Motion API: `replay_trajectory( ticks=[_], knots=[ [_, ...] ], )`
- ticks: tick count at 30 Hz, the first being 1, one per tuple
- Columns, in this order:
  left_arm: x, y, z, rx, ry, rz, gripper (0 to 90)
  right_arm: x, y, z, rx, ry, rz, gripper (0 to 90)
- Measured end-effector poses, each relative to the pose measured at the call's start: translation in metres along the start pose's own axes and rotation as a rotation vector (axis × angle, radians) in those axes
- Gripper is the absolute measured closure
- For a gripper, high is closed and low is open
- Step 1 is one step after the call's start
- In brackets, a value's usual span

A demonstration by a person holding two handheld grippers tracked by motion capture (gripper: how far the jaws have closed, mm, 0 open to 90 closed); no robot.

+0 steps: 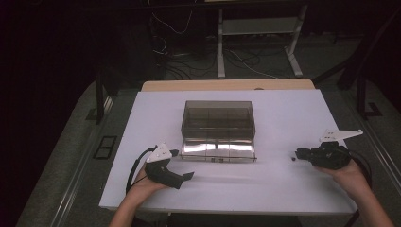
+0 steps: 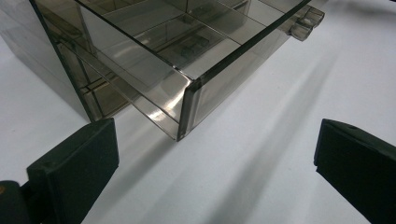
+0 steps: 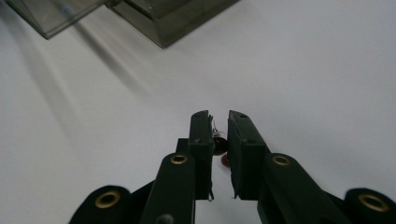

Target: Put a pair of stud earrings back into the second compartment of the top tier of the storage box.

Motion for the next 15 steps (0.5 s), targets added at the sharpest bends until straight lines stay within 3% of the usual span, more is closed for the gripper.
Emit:
replay_trajectory(
  ticks=[15],
  knots=[
    [0.0, 0.0, 0.0, 0.002, 0.003, 0.007, 0.0, -0.026, 0.014, -0.001, 0.012, 0.053, 0.059, 79.0]
  ],
)
Point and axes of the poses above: each handheld gripper's, and its own axes: z roughly backward along the jaws, y roughly out of its top, x roughly to its right, the point moved 7 cm from there along -z, roughly forward along the jaws, and after that the axes turned 9 degrees about -z, right-handed, at the moved point
